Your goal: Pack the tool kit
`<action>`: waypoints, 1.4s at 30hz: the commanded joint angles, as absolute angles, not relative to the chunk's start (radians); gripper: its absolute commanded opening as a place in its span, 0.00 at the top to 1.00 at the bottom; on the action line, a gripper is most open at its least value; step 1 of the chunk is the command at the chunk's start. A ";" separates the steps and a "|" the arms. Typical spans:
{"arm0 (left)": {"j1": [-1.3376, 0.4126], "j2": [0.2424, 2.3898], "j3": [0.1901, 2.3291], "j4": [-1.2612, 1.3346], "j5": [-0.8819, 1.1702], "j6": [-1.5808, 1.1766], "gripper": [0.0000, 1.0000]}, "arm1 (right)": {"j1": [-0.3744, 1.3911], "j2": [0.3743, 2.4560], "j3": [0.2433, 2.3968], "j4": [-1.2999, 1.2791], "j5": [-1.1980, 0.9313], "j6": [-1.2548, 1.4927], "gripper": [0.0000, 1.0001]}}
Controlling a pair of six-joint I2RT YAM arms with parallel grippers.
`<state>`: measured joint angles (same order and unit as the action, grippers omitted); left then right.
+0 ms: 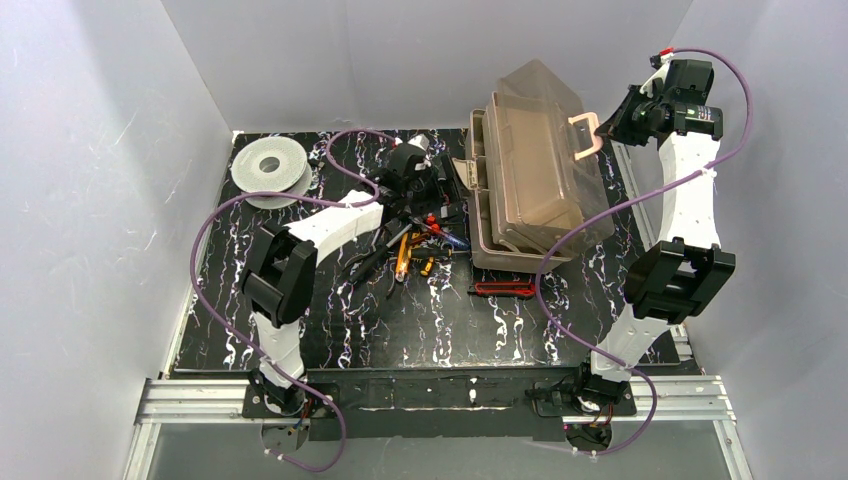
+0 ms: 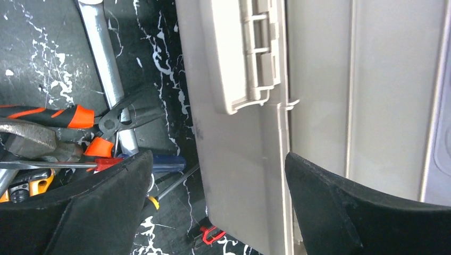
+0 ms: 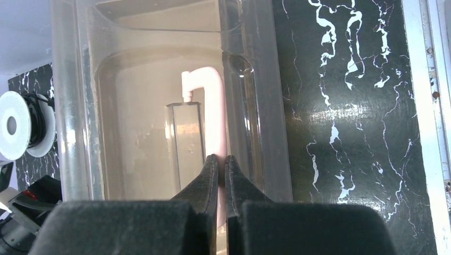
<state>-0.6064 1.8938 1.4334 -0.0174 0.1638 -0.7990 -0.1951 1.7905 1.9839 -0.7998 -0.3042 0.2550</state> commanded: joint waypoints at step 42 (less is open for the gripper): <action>-0.649 1.745 1.317 0.052 -0.155 -0.633 1.00 | -0.109 1.698 1.988 -0.766 -0.635 0.396 0.44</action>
<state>-0.6422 1.8507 1.3407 -0.0540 -0.0422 -0.6464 -0.1837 1.7386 2.0132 -0.8776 -0.4278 0.3130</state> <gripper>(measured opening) 0.065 0.540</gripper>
